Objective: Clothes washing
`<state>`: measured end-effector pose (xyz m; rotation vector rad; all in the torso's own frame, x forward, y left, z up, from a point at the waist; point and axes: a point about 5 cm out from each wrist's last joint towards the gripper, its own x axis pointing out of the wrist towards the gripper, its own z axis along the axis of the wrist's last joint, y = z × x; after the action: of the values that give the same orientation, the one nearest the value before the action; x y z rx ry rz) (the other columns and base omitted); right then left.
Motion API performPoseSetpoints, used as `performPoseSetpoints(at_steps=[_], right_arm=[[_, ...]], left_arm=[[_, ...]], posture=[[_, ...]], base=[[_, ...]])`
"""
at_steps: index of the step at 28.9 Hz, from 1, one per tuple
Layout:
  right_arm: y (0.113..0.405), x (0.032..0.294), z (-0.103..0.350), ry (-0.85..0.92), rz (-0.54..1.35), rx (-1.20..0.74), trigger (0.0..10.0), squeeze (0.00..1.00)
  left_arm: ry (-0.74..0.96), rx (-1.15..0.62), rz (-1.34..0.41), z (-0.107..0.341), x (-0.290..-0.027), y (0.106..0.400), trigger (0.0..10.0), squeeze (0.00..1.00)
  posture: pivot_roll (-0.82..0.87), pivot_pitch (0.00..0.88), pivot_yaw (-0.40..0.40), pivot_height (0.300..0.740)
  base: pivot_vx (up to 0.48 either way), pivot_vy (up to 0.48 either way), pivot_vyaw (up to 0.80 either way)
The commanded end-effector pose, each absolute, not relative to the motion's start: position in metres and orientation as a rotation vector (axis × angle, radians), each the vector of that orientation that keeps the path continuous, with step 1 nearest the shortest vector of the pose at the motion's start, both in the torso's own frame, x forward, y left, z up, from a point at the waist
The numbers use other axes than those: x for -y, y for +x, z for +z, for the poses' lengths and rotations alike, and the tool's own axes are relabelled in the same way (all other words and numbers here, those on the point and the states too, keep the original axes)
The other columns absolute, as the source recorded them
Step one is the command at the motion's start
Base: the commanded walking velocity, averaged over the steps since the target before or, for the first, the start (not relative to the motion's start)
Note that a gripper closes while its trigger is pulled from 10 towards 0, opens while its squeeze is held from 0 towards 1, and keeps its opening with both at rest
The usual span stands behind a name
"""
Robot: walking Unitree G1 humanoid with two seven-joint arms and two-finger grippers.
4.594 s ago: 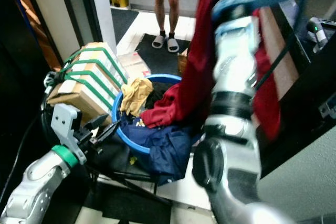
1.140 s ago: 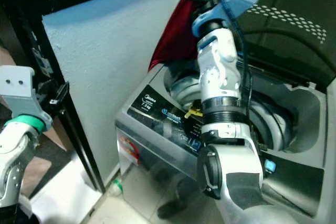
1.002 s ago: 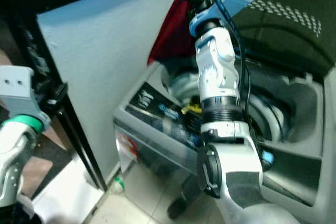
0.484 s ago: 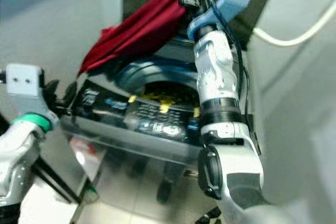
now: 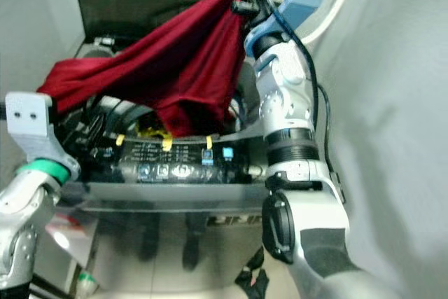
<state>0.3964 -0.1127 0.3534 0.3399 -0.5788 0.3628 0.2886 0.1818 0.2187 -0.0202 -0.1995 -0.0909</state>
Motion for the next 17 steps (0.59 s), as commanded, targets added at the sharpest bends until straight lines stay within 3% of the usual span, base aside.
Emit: performPoseSetpoints(at_steps=[1, 10, 17], right_arm=[[0.396, 0.11, 0.35, 0.358, 0.369, 0.573, 10.0, 0.0], [0.4, 0.105, 0.345, 0.365, 0.362, 0.531, 10.0, 0.0], [0.408, 0.122, 0.392, 0.239, 0.262, 0.565, 10.0, 0.0]], left_arm=[[-0.032, 0.21, -0.064, 0.218, -0.186, 0.285, 10.0, 0.0], [-0.019, 0.191, -0.058, 0.217, -0.191, 0.281, 10.0, 0.0], [0.004, 0.2, -0.103, 0.219, -0.184, 0.285, 10.0, 0.0]], posture=[[0.21, 0.015, -0.048, 0.74], [0.22, 0.022, -0.047, 0.74], [0.22, 0.012, -0.054, 0.74]], base=[[0.0, 0.0, 0.0], [0.0, 0.0, 0.0], [0.0, 0.0, 0.0]])
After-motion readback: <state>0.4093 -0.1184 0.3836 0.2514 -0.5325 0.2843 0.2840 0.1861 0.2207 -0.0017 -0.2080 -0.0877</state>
